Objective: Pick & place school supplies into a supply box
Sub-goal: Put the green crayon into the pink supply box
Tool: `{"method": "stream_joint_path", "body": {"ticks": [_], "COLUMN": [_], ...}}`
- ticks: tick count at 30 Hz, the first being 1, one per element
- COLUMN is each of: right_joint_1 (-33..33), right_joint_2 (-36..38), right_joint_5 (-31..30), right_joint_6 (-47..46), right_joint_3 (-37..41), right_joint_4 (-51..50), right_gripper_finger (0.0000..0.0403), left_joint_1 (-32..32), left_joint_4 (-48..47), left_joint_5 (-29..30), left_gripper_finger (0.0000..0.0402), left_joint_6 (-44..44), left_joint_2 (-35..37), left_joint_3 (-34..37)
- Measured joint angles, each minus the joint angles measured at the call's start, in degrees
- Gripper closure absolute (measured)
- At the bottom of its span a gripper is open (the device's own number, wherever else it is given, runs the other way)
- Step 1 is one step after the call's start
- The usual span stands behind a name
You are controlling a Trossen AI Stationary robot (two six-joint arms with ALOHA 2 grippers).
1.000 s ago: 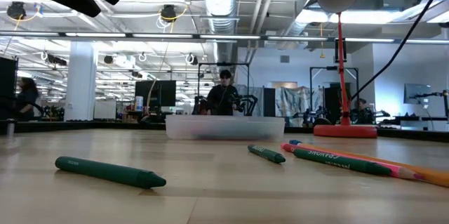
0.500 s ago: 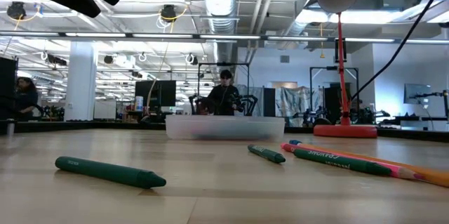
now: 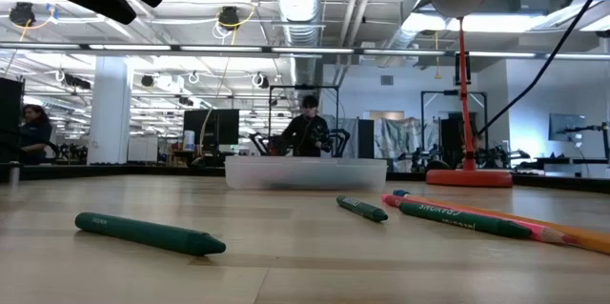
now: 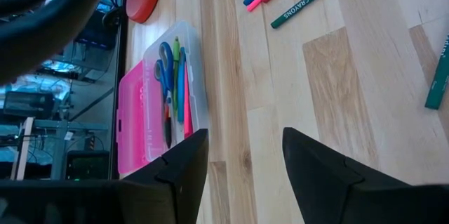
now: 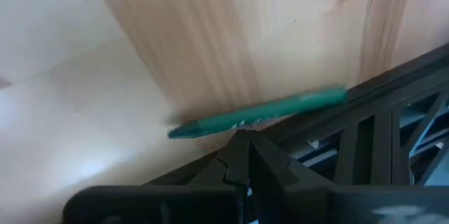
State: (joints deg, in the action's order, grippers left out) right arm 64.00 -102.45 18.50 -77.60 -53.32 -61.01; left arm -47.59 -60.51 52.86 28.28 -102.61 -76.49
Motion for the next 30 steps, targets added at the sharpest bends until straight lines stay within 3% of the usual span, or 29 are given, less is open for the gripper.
{"method": "stream_joint_path", "body": {"ticks": [15, 30], "right_joint_1": [-3.9, -5.3], "right_joint_2": [0.0, 0.0], "right_joint_5": [-1.5, -2.5], "right_joint_6": [1.2, 3.2], "right_joint_3": [0.7, 0.9], "right_joint_4": [3.0, -4.5], "right_gripper_finger": [0.0403, 0.0403], "left_joint_1": [0.1, 0.1], "left_joint_4": [0.0, 0.0], "left_joint_5": [0.0, 0.3], "left_gripper_finger": [0.0223, 0.0223], "left_joint_6": [-0.2, -0.6], "left_joint_2": [0.0, 0.0], "left_joint_3": [0.0, 0.0]}}
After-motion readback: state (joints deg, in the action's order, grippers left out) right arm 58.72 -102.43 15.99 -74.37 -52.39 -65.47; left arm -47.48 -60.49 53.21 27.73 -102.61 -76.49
